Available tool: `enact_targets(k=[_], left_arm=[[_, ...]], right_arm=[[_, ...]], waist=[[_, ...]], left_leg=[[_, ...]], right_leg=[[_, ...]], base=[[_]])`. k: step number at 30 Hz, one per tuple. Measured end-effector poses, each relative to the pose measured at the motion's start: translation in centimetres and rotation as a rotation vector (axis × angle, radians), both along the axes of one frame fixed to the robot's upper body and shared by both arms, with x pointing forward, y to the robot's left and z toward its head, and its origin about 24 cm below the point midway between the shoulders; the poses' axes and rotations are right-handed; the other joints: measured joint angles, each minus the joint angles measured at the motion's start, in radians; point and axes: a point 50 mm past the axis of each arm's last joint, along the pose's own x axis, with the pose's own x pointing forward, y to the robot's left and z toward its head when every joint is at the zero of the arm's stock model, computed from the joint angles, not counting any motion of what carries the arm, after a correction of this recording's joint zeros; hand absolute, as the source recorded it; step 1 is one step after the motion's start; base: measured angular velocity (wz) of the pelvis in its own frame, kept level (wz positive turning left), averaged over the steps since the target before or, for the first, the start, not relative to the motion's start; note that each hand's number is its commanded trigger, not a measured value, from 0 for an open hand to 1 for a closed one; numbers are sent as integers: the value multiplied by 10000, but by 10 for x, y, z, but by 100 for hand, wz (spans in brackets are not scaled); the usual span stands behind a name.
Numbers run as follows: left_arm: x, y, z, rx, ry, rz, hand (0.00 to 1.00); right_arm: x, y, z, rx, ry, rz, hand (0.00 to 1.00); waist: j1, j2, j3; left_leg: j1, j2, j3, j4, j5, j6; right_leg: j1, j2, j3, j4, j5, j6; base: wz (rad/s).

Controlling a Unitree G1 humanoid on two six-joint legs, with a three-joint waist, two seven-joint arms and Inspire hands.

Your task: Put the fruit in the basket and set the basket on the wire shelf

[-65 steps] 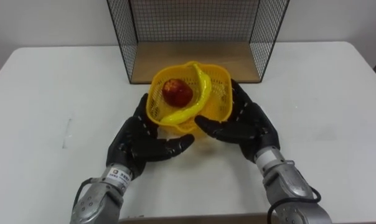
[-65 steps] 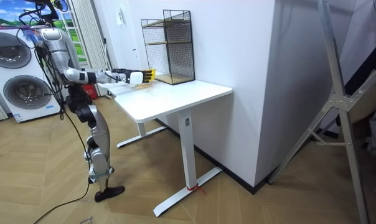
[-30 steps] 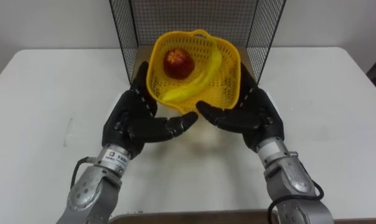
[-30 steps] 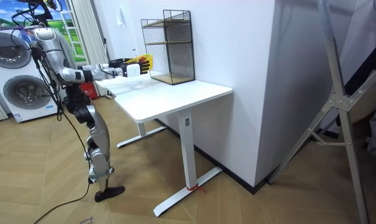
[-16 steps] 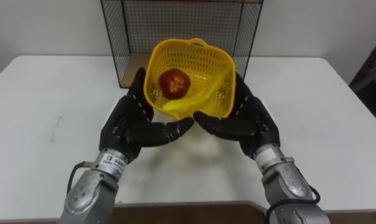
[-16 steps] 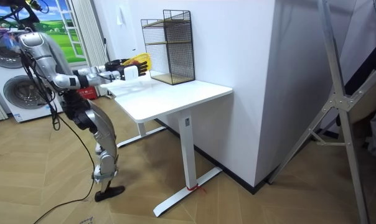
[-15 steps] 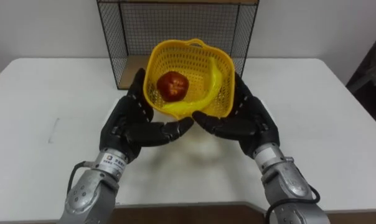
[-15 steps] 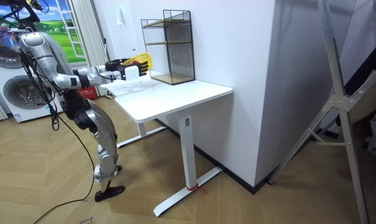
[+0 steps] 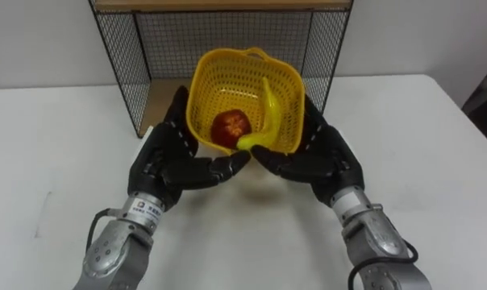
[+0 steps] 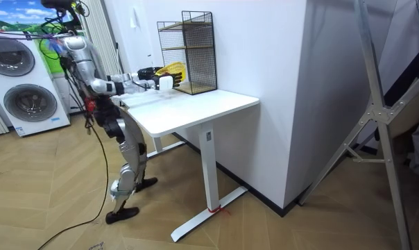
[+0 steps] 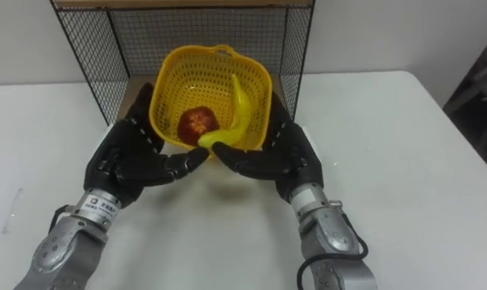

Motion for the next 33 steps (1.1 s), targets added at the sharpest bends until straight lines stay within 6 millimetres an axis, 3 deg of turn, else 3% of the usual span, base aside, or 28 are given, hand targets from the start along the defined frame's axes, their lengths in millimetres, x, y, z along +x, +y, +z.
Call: enact_targets(k=[1, 2, 4, 6, 7, 8, 9, 11, 12, 13, 14, 16, 19, 22, 25, 26, 33], left_arm=[[0, 0, 0, 4, -23, 7, 0], [0, 0, 1, 26, -67, 0, 0], [0, -1, 1, 31, -106, -55, 0], [1, -2, 2, 35, -168, -127, 0], [4, -2, 6, 62, -331, -131, 0], [7, -2, 9, 78, -494, -156, 0], [7, -2, 10, 82, -553, -141, 0], [8, 1, 12, 60, -648, 2, 0], [8, 0, 12, 53, -644, -2, 0], [8, -1, 12, 8, -626, -30, 0], [8, -3, 11, -88, -615, -46, 0], [8, -3, 11, -125, -616, -25, 0], [8, -3, 12, -60, -627, -24, 0], [8, -5, 12, -126, -636, -41, 0], [8, -5, 12, -119, -633, -37, 0], [8, -4, 12, -117, -621, -33, 0], [9, -4, 11, -95, -509, -15, 0]], right_arm=[[1, 2, 2, 43, -86, 24, 0], [2, 2, 5, 29, -231, 36, 0], [2, 2, 6, 34, -337, 6, 0], [3, 2, 7, 11, -351, -63, 0], [6, 2, 9, 25, -459, -75, 0], [8, 2, 12, 14, -575, -109, 0], [9, 2, 13, 6, -611, -125, 0], [11, 7, 15, 110, -650, -89, 0], [10, 6, 14, 91, -624, -109, 0], [10, 4, 14, 49, -588, -137, 0], [10, 3, 14, -20, -601, -131, 0], [10, 1, 13, -86, -588, -137, 0], [9, 3, 11, 3, -496, -160, 0], [9, 3, 12, 23, -521, -199, 0], [9, 3, 12, 43, -506, -200, 0], [9, 1, 12, 36, -503, -252, 0], [10, 0, 12, 41, -498, -301, 0]], waist=[[22, -70, 24], [16, -67, 39], [11, -122, 80], [16, -49, 126], [49, -7, 227], [47, 86, 318], [56, 105, 319], [46, 150, 312], [44, 163, 307], [27, 273, 249], [37, 447, 91], [12, 673, -46], [-255, 597, -2], [-257, 548, 14], [-254, 341, 167], [-253, 266, 184], [-185, 208, 193]], left_leg=[[64, -115, 117, 110, -190, 94], [59, -201, 173, 339, -406, 201], [206, -463, 177, 439, -638, 356], [355, -566, 146, 399, -810, 491], [370, -613, 108, 382, -859, 560], [329, -595, 5, 335, -861, 606], [266, -578, -22, 301, -847, 625], [134, -494, 34, 372, -853, 658], [152, -487, 47, 380, -855, 659], [166, -462, 50, 404, -856, 655], [142, -415, 102, 384, -853, 628], [220, -334, 119, 253, -817, 575], [608, -283, 65, 88, -798, 560], [610, -142, 20, 12, -769, 524], [503, -86, -73, -38, -727, 512], [420, -84, -105, -97, -672, 524], [626, -102, -117, -644, -369, 530]], right_leg=[[-267, -270, -34, 821, 22, 41], [-580, -518, -82, 1701, 166, 265], [-993, -910, -88, 2875, 592, 295], [-1326, -1062, -67, 3544, 1236, 312], [-1506, -1069, -93, 3825, 1573, 330], [-1698, -1027, -98, 3935, 1706, 388], [-1814, -1004, -93, 3920, 1626, 392], [-2168, -850, -197, 3045, 790, 352], [-2193, -797, -227, 2647, 629, 337], [-2106, -651, -223, 1799, 373, 329], [-1765, -420, -154, 929, 282, 374], [-1361, -231, -280, 110, 305, 384], [-838, -138, -412, -310, 424, 386], [-700, 44, -472, -697, 651, 347], [-668, 181, -506, -1018, 825, 349], [-695, 204, -550, -1160, 890, 357], [-424, 313, -563, -1869, 1261, 359]], base=[[4], [6], [14], [13], [14], [10], [0], [-6], [0], [-12], [-19], [-16], [2], [0], [4], [8], [1]])
